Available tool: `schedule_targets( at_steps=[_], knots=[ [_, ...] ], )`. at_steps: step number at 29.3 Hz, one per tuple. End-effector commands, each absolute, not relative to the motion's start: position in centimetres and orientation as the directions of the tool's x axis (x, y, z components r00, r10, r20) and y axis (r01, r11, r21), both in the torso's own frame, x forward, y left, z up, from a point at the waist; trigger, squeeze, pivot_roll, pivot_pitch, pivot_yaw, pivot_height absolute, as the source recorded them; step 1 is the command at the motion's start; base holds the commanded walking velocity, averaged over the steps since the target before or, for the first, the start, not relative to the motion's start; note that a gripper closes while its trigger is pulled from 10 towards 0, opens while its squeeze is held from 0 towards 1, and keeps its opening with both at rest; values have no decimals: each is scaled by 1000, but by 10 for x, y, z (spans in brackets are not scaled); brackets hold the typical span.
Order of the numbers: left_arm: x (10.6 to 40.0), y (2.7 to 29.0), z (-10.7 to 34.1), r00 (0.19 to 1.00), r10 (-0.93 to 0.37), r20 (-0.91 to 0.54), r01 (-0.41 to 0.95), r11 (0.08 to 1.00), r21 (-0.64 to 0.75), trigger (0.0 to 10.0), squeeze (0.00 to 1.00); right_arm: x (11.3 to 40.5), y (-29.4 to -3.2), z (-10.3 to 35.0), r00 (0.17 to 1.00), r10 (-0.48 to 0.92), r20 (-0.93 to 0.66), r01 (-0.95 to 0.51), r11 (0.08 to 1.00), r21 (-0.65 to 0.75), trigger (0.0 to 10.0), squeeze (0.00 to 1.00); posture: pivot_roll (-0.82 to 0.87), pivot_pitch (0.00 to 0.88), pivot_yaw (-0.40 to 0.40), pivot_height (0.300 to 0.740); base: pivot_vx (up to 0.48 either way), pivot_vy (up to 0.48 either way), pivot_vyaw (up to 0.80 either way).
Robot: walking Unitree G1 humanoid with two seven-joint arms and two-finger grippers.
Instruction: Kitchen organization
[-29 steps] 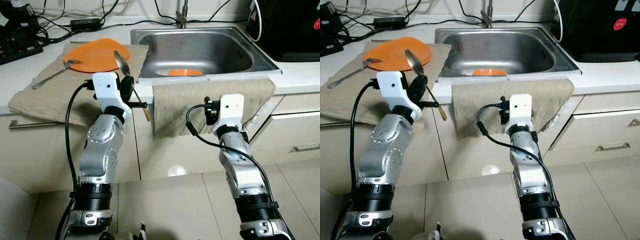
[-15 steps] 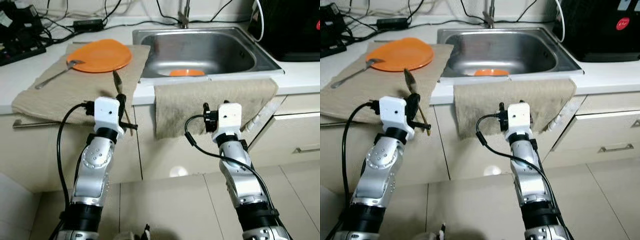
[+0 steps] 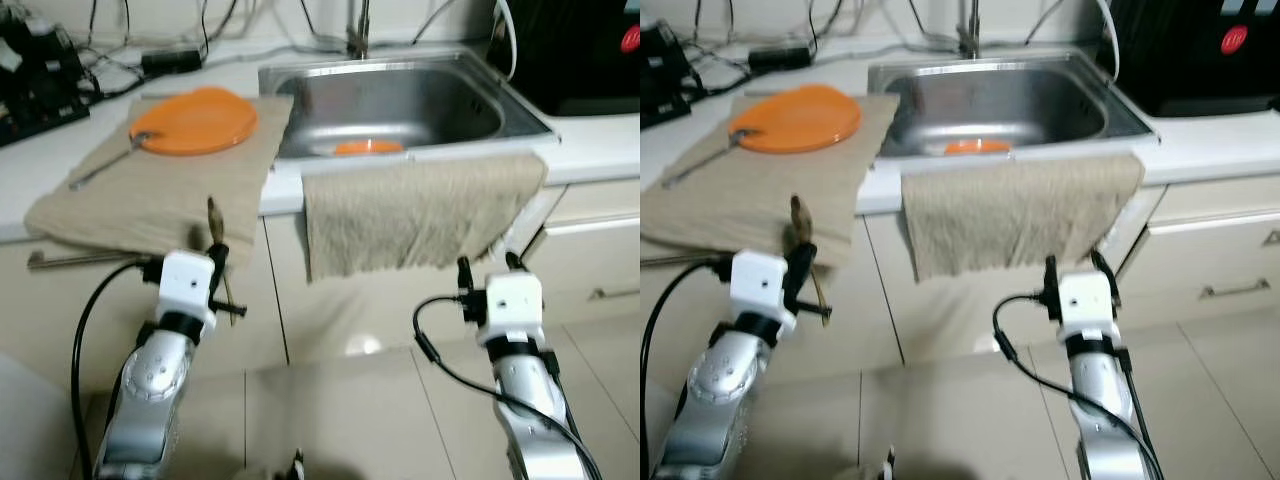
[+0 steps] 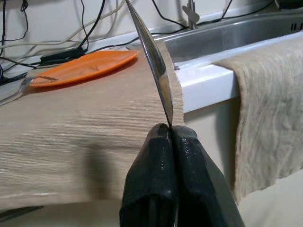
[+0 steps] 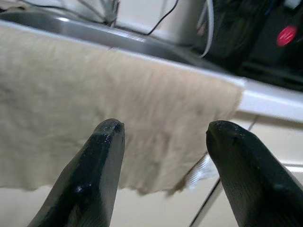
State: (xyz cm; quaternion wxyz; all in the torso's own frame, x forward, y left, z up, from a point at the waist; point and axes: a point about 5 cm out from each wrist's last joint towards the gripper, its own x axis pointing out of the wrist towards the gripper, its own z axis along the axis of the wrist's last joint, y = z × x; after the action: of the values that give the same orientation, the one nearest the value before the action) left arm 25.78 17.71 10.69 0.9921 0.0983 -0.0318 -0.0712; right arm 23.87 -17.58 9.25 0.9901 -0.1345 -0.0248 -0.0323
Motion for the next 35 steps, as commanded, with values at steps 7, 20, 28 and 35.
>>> schedule_targets(
  at_steps=[7, 20, 28, 35],
  knots=[
    [258, 175, 114, 993, -113, 20, 112, 993, 38, 10000, 0, 231, -177, 85, 999, -30, -42, 21, 978, -209, 10000, 0, 0, 0, 54, 740, 0, 0, 0],
    [272, 155, 156, 976, -137, 172, 135, 991, 26, 10000, 0, 241, -172, 108, 997, 8, 70, 12, 961, -278, 10000, 0, -2, 0, 46, 740, 254, 0, 0],
    [273, 147, 166, 966, -175, 191, 169, 984, 47, 10000, 0, 250, -170, 138, 985, -1, 171, 48, 962, -268, 10000, 0, 6, 0, 46, 740, 471, 0, 0],
    [275, 146, 170, 964, -172, 202, 167, 985, 41, 10000, 0, 260, -165, 156, 974, -7, 226, 64, 968, -244, 10000, 0, 8, 0, 51, 740, 469, 0, 0]
  ],
)
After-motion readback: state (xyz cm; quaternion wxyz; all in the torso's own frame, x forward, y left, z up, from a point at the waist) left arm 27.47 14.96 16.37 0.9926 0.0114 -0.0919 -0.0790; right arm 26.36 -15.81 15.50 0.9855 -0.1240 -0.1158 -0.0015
